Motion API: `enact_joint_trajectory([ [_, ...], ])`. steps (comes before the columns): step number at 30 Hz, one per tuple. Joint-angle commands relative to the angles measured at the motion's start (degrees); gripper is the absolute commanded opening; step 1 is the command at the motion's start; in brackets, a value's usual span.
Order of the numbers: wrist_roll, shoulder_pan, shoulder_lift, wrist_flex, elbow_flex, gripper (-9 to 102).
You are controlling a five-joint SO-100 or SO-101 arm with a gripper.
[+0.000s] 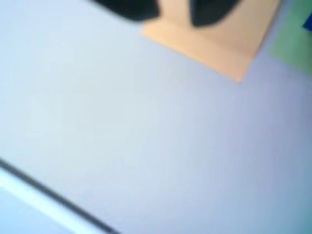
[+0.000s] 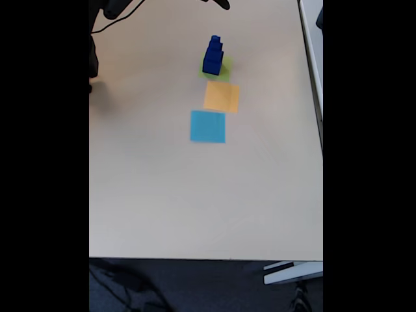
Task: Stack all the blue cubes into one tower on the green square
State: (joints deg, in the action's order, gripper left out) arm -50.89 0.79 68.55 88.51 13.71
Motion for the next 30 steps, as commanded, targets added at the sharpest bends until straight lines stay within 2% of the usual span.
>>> enact_joint_trajectory([
  [1, 14.41, -0.62, 8.96, -2.81, 2.81, 0],
  [5, 18.9, -1.05, 18.46, -3.78, 15.64, 0],
  [15, 31.38, -2.02, 40.87, -14.59, 51.68, 0],
  [30, 34.45, -1.05, 74.27, -31.64, 105.82, 0],
])
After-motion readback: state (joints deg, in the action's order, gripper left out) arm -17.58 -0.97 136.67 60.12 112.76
